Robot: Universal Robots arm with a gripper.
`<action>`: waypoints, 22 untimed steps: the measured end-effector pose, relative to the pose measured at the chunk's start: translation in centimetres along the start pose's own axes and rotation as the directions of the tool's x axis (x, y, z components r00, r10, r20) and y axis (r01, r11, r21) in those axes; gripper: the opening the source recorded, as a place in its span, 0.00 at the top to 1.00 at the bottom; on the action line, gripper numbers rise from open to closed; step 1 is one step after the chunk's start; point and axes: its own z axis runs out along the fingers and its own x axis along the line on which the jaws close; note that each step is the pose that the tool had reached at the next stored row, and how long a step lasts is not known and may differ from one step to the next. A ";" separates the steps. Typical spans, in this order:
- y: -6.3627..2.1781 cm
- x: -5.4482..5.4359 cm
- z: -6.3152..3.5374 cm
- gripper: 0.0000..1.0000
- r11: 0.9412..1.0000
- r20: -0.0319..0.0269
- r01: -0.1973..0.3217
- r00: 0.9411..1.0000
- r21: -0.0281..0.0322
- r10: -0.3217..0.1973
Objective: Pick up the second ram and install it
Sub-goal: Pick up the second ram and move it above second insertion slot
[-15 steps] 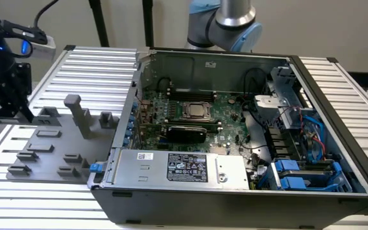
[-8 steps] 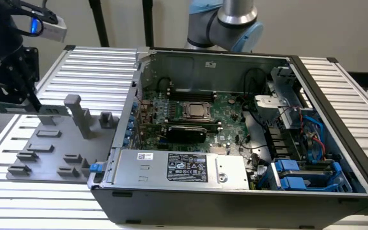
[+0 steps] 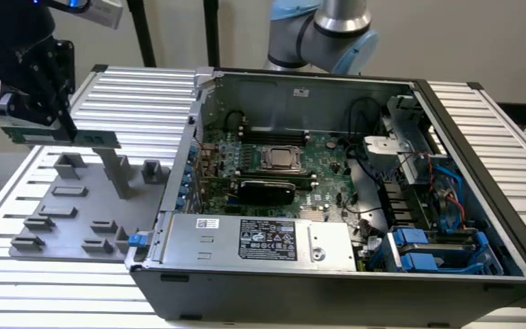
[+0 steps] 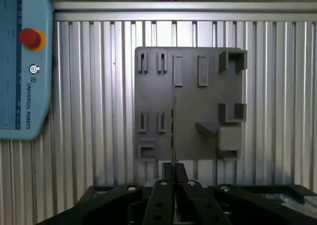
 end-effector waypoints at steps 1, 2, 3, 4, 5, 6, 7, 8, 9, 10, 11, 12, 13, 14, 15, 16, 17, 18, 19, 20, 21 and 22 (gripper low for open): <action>-0.44 0.0 -0.18 1.00 1.000 0.000 0.000 1.000 0.000 0.000; -0.89 -0.1 -0.30 1.00 1.000 0.000 0.000 1.000 0.000 0.000; -1.33 -0.1 -0.38 1.00 1.000 0.000 0.000 1.000 0.000 0.000; -1.78 -0.2 -0.44 1.00 1.000 0.000 0.000 1.000 0.000 0.000; -2.20 -0.2 -0.47 1.00 1.000 0.000 0.000 1.000 0.000 0.000; -2.64 -0.3 -0.50 1.00 1.000 0.000 0.000 1.000 0.000 0.000; -3.02 -0.4 -0.51 1.00 1.000 0.000 0.000 1.000 0.000 0.000; -3.40 -0.5 -0.53 1.00 1.000 0.000 0.000 1.000 0.000 0.000; -3.77 -0.6 -0.54 1.00 1.000 0.000 0.000 1.000 0.000 0.000; -4.15 -0.7 -0.55 1.00 1.000 0.000 0.000 1.000 0.000 0.000; -4.52 -0.8 -0.56 1.00 1.000 0.000 0.000 1.000 0.000 0.000; -4.89 -0.9 -0.57 1.00 1.000 0.000 0.000 1.000 0.000 0.000; -5.28 -1.0 -0.57 1.00 1.000 0.000 0.000 1.000 0.000 0.000; -5.65 -1.1 -0.58 1.00 1.000 0.000 0.000 1.000 0.000 0.000; -6.01 -1.2 -0.59 1.00 1.000 0.000 0.000 1.000 0.000 0.000; -6.38 -1.3 -0.59 1.00 1.000 0.000 0.000 1.000 0.000 0.000; -6.73 -1.4 -0.60 1.00 1.000 0.000 0.000 1.000 0.000 0.000; -7.09 -1.6 -0.61 1.00 1.000 0.000 0.000 1.000 0.000 0.000; -7.43 -1.7 -0.61 1.00 1.000 0.000 0.000 1.000 0.000 0.000; -7.76 -1.9 -0.62 1.00 1.000 0.000 0.000 1.000 0.000 0.000; -8.10 -2.0 -0.62 1.00 1.000 0.000 0.000 1.000 0.000 0.000; -8.46 -2.2 -0.62 1.00 1.000 0.000 0.000 1.000 0.000 0.000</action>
